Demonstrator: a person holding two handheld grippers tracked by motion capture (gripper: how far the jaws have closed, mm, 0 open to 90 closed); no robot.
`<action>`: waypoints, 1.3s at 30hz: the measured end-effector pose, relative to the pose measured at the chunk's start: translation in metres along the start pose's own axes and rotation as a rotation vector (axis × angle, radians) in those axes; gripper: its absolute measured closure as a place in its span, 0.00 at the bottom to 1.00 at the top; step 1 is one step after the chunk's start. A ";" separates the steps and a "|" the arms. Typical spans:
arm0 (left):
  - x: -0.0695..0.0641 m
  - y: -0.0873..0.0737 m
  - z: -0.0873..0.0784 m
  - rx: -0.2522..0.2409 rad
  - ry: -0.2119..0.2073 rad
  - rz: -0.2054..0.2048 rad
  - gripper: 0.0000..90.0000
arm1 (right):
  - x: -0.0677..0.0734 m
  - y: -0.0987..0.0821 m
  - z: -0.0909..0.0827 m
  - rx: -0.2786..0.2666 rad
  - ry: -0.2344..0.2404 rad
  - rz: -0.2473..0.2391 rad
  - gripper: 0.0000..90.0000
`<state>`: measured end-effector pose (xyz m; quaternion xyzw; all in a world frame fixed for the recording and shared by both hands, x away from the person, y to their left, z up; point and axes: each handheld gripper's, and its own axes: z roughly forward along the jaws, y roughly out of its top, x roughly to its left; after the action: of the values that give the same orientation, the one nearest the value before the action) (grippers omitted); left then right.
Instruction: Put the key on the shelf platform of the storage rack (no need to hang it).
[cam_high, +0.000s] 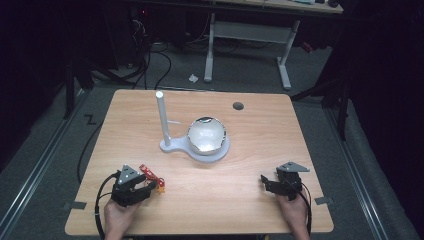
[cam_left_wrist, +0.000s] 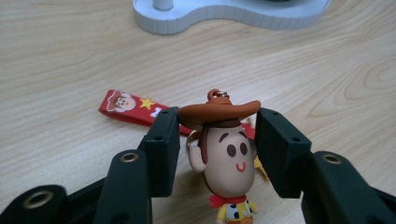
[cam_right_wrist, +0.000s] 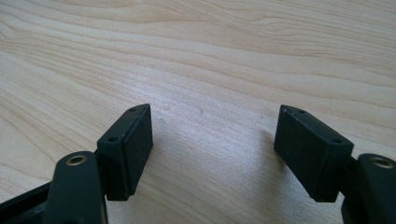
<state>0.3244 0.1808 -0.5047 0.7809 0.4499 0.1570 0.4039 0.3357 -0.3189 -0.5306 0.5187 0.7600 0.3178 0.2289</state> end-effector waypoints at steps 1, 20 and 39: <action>0.000 0.002 -0.002 -0.002 0.000 0.005 0.58 | 0.000 0.000 0.000 0.000 0.000 0.000 0.31; 0.008 0.034 -0.037 -0.115 -0.019 -0.029 0.58 | 0.000 0.000 0.000 0.000 0.000 0.000 0.31; 0.007 0.071 -0.063 -0.183 -0.100 -0.032 0.58 | 0.000 0.000 0.000 0.000 0.000 0.000 0.31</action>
<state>0.3308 0.1983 -0.4119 0.7402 0.4255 0.1516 0.4981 0.3357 -0.3189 -0.5306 0.5189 0.7599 0.3179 0.2288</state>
